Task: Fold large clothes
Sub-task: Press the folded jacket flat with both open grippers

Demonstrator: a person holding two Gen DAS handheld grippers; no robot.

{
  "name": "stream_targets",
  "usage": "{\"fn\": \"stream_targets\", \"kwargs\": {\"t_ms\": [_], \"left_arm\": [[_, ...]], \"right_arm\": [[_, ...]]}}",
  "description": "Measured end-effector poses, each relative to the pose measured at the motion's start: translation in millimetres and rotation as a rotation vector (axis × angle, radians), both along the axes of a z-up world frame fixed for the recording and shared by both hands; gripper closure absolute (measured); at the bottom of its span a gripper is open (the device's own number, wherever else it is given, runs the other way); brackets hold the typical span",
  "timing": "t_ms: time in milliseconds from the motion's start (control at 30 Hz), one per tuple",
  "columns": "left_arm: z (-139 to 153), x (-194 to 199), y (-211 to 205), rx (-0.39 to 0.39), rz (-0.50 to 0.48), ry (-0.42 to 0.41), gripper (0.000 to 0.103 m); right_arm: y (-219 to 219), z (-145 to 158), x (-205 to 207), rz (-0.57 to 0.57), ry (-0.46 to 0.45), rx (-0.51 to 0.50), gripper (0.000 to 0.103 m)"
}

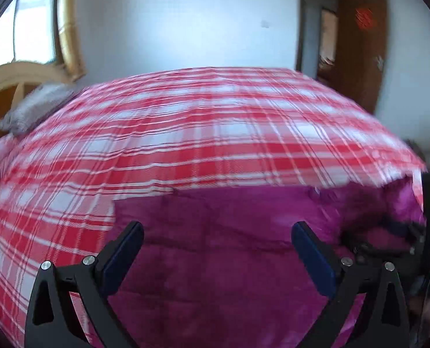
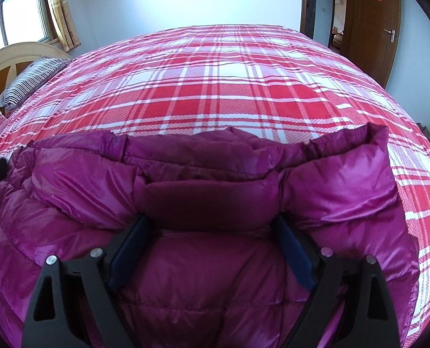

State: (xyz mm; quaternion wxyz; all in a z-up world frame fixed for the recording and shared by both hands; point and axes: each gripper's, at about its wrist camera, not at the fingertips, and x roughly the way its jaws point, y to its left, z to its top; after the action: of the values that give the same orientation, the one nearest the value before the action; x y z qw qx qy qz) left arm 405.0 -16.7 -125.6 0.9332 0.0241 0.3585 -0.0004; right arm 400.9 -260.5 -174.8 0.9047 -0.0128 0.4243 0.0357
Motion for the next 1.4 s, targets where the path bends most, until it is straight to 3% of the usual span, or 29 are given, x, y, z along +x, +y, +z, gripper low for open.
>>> {"fn": "stream_targets", "kwargs": {"t_ms": [100,233,267,367,433,500,567,667,867,1400], "left_arm": [[-41.0,16.6,-12.4,0.081,0.020,0.103,0.001],[-46.9,21.6,-12.4,0.079,0.053,0.090,0.001],[-47.5,21.7,-13.1,0.085,0.053,0.087,0.001],[-48.6,23.0,-12.2,0.081,0.050,0.090,0.001],[-48.8,23.3,-10.7,0.068,0.049,0.093,0.001],[-48.9,20.3,-9.6,0.053,0.047,0.093,0.001],[-49.8,20.0,-8.7,0.039,0.047,0.093,0.001],[-50.7,20.6,-7.9,0.026,0.046,0.098,0.001],[-52.5,22.6,-7.5,0.022,0.044,0.113,0.001],[-53.2,23.1,-5.7,0.017,0.042,0.117,0.001]], "right_arm": [[-0.8,0.3,-0.3,0.001,-0.003,0.011,0.012],[-8.4,6.7,-4.2,-0.001,-0.013,0.056,0.015],[-14.2,13.0,-9.2,-0.013,-0.031,0.082,0.019],[-35.8,37.8,-28.4,-0.044,-0.137,0.203,0.018],[-45.3,47.5,-29.5,-0.055,-0.168,0.213,0.018],[-61.7,45.9,-20.5,-0.120,-0.158,0.188,0.017],[-82.1,29.1,-6.1,-0.177,-0.087,0.216,0.017],[-93.4,16.1,0.4,-0.191,-0.066,0.273,0.016],[-81.2,10.5,9.1,-0.178,-0.036,0.210,0.007],[-70.1,2.6,13.1,-0.180,-0.003,0.091,0.003]]}}
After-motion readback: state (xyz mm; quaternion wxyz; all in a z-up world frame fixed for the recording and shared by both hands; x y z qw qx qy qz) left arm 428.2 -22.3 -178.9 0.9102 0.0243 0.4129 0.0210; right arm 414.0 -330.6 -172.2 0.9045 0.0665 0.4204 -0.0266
